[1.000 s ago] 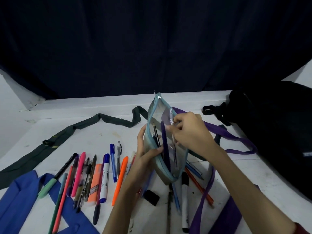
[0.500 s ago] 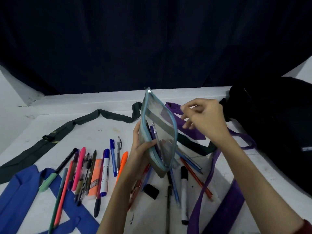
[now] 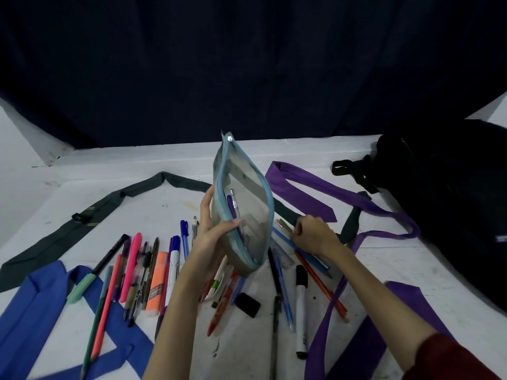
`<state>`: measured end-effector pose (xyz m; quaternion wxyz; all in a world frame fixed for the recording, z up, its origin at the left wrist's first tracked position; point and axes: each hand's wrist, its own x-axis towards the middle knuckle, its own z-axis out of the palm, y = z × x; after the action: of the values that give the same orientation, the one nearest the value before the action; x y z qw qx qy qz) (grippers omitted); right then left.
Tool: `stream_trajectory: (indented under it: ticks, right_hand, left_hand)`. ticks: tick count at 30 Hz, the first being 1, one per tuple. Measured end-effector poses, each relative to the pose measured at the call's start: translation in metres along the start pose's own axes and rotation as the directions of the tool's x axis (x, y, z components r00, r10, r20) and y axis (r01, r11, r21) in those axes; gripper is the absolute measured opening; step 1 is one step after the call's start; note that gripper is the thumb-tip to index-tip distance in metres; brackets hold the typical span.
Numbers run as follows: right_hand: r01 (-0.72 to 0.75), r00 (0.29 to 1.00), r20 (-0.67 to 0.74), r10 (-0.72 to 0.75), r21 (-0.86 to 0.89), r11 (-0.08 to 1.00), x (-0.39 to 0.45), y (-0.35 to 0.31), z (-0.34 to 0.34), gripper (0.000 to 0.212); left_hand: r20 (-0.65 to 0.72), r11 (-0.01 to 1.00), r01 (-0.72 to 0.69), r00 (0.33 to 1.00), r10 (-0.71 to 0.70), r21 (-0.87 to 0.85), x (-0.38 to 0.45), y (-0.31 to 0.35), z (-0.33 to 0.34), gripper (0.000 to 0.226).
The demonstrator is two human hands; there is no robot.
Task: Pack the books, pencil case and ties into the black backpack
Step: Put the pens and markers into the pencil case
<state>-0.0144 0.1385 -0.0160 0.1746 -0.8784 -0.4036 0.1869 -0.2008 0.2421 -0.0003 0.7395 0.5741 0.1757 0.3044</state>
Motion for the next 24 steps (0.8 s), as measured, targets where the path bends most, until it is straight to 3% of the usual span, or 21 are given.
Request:
stream_trajectory:
  ticks: [5, 7, 11, 13, 19, 22, 24]
  right_hand:
    - [0.026, 0.985, -0.172, 0.005, 0.175, 0.984, 0.003, -0.002, -0.009, 0.006]
    - [0.041, 0.989, -0.144, -0.012, 0.199, 0.979, 0.002, -0.003, -0.010, 0.008]
    - [0.058, 0.998, 0.002, -0.059, 0.045, 0.997, -0.003, -0.005, -0.001, 0.019]
    - [0.079, 0.997, -0.027, -0.079, -0.004, 0.997, -0.002, -0.004, 0.004, 0.026]
    - [0.068, 0.982, -0.177, -0.067, 0.000, 0.998, 0.001, 0.001, 0.001, 0.018]
    - [0.060, 0.937, -0.344, 0.061, 0.330, 0.942, -0.002, -0.006, -0.023, 0.017]
    - [0.140, 0.886, -0.433, 0.168, 0.593, 0.793, -0.010, -0.018, -0.050, 0.012]
  left_hand:
    - [0.047, 1.000, 0.005, 0.999, -0.005, 0.000, -0.002, 0.000, 0.008, 0.086]
    - [0.052, 1.000, 0.010, 0.999, -0.009, -0.008, -0.002, 0.001, 0.009, 0.086]
    - [0.055, 1.000, 0.012, 0.998, -0.012, -0.008, -0.002, 0.000, 0.010, 0.086]
    - [0.048, 1.000, 0.013, 0.999, -0.013, -0.005, -0.003, 0.000, 0.010, 0.085]
    - [0.050, 1.000, 0.028, 0.998, -0.028, -0.008, -0.003, -0.001, 0.011, 0.082]
    - [0.067, 1.000, 0.026, 0.997, -0.026, 0.001, -0.002, -0.002, 0.011, 0.085]
    - [0.072, 0.999, 0.031, 0.997, -0.032, 0.009, -0.002, -0.003, 0.010, 0.086]
